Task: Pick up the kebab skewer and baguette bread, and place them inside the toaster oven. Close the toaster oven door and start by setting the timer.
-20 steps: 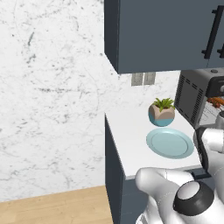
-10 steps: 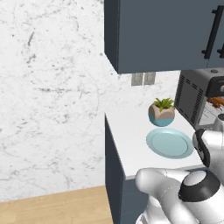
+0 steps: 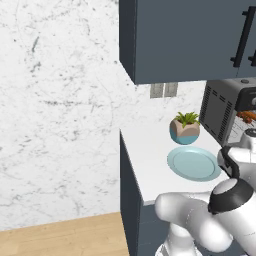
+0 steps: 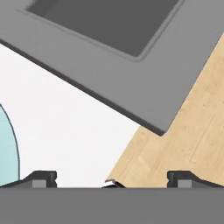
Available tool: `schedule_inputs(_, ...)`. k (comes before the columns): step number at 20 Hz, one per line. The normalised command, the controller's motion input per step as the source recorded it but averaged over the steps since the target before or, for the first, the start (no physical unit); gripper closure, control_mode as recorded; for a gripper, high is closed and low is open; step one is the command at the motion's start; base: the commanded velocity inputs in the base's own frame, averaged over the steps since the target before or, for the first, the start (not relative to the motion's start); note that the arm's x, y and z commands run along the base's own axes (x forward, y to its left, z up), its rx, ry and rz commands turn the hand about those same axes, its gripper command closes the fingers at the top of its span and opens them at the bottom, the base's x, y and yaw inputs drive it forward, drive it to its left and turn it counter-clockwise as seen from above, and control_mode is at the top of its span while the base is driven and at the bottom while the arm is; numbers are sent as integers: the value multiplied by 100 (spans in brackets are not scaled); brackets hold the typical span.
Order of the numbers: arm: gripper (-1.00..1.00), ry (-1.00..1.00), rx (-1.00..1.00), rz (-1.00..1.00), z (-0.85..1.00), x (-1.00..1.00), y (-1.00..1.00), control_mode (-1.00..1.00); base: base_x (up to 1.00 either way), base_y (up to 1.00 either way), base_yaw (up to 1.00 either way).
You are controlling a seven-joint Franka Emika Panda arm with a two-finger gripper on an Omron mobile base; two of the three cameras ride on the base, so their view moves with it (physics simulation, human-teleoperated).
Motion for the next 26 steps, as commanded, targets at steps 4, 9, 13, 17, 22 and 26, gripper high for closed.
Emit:
schedule_inputs(4,-100,0,1,-2,-29,12,-12,-100,0,0,0)
schedule_inputs(9,-100,-1,2,-3,-23,12,-17,-100,0,0,0)
schedule_inputs(13,-100,-3,0,-3,0,11,-18,-100,0,0,0)
schedule_inputs(17,-100,-4,0,-2,0,10,-29,-100,0,0,0)
schedule_inputs(22,-100,-2,0,-3,-5,13,-27,-100,0,0,0)
schedule_inputs(26,-100,-6,0,-2,-1,9,-16,-100,0,0,0)
